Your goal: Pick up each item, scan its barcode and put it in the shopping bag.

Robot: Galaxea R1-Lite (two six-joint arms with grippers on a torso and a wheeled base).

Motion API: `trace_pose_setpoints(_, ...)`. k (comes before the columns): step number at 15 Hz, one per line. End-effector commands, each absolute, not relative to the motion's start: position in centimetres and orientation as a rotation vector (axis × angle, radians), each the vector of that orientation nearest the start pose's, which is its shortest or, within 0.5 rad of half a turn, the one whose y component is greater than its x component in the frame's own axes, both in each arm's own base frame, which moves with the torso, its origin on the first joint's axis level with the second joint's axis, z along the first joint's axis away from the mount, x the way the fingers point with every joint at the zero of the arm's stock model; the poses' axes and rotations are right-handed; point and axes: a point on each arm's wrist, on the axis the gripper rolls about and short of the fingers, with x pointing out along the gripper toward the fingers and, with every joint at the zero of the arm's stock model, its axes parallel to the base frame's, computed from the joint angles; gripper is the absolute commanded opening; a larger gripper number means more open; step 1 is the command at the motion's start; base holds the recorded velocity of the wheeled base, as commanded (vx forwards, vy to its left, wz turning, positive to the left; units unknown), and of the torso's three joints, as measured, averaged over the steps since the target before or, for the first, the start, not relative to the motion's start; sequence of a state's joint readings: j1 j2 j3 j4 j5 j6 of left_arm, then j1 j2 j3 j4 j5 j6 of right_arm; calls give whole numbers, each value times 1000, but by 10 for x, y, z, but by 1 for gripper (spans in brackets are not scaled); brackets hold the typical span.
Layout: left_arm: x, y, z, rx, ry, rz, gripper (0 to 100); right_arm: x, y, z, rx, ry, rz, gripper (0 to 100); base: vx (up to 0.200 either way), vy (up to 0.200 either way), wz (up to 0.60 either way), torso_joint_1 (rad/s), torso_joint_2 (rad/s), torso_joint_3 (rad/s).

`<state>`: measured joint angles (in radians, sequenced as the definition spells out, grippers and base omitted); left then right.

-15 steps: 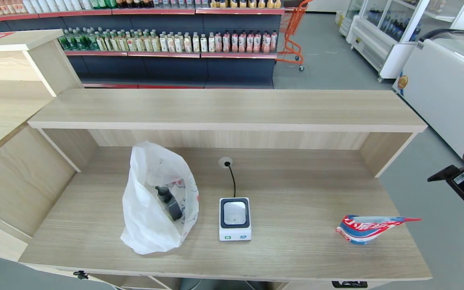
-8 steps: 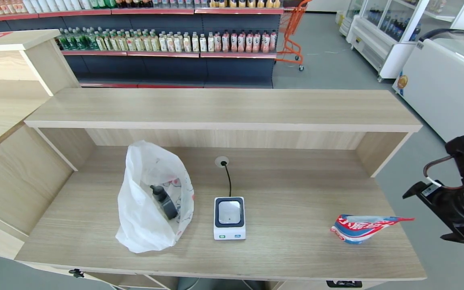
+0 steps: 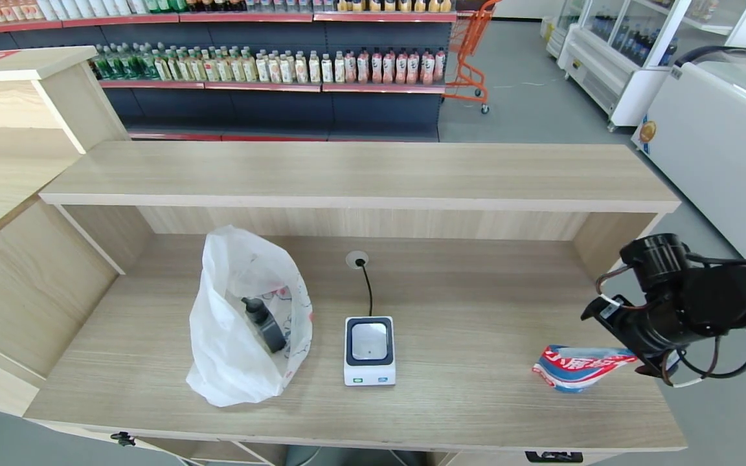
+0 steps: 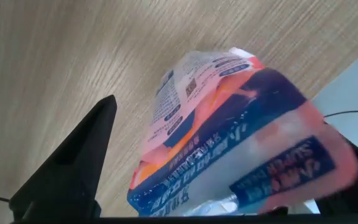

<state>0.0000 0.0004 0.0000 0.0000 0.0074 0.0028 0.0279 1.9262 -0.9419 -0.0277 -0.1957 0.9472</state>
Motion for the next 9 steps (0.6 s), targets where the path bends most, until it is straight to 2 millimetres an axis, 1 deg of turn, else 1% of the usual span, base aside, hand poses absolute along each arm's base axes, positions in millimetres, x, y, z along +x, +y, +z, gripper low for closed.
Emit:
trace_pose_setpoints(1, -23, 0, 75, 3, 0, 8, 100, 337, 24, 55, 681, 888, -553, 100, 0, 0, 0, 0, 0, 0)
trace_pose_setpoints(3, -23, 0, 75, 3, 0, 8, 100, 346, 32, 46, 679, 861, -517, 100, 0, 0, 0, 0, 0, 0)
trace_pose_setpoints(4, -23, 0, 75, 3, 0, 8, 100, 352, 38, 42, 677, 838, -496, 0, 0, 0, 0, 0, 0, 0)
trace_pose_setpoints(6, -23, 0, 75, 3, 0, 8, 100, 359, 42, 32, 652, 835, -496, 0, 0, 0, 0, 0, 0, 0)
trace_pose_setpoints(9, -23, 0, 75, 3, 0, 8, 100, 363, 45, 28, 561, 819, -511, 0, 0, 0, 0, 0, 0, 0)
